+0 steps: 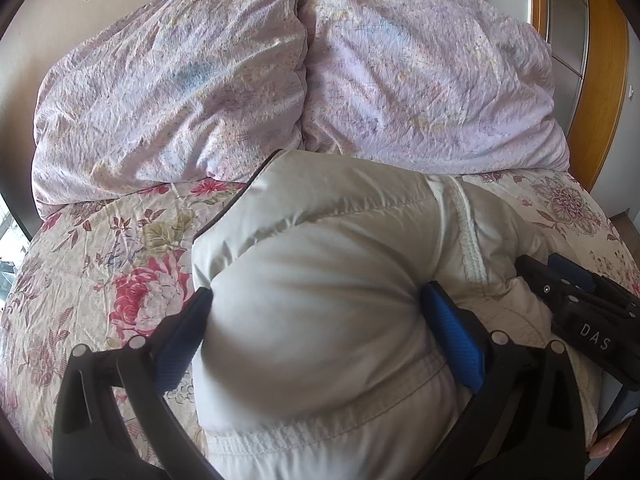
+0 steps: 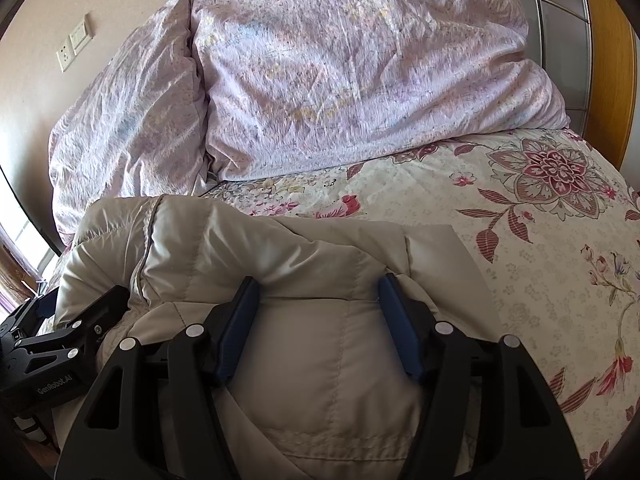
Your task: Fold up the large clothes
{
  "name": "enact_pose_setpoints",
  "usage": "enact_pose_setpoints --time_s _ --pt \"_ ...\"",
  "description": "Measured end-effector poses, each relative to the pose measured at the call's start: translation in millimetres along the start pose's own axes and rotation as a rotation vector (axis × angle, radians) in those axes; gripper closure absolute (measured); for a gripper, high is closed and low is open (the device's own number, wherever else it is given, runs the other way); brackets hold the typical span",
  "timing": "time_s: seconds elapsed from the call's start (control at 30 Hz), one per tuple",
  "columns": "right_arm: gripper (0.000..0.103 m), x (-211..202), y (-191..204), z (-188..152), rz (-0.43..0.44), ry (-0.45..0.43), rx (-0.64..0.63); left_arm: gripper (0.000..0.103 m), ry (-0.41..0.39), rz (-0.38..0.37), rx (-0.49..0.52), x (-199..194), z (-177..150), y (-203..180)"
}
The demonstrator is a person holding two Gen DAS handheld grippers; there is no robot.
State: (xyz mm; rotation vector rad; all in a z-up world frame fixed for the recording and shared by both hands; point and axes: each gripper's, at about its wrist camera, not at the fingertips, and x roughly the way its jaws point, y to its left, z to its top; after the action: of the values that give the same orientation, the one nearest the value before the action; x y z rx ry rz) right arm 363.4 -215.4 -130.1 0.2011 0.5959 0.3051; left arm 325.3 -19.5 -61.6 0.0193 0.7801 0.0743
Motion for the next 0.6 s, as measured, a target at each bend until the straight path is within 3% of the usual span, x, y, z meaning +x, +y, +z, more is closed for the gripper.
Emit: enact_pose_setpoints --time_s 0.47,0.53,0.6 --pt "0.038 10.0 -0.4 5.8 -0.011 0.051 -0.003 0.002 0.027 -0.006 -0.013 6.1 4.3 4.2" --pt "0.038 8.5 -0.4 6.7 -0.005 0.065 -0.003 0.002 0.033 -0.032 -0.026 -1.0 4.7 10.2" --pt "0.038 1.8 -0.8 8.7 0.006 0.096 -0.014 0.002 0.063 -0.121 -0.089 -15.6 0.4 25.9"
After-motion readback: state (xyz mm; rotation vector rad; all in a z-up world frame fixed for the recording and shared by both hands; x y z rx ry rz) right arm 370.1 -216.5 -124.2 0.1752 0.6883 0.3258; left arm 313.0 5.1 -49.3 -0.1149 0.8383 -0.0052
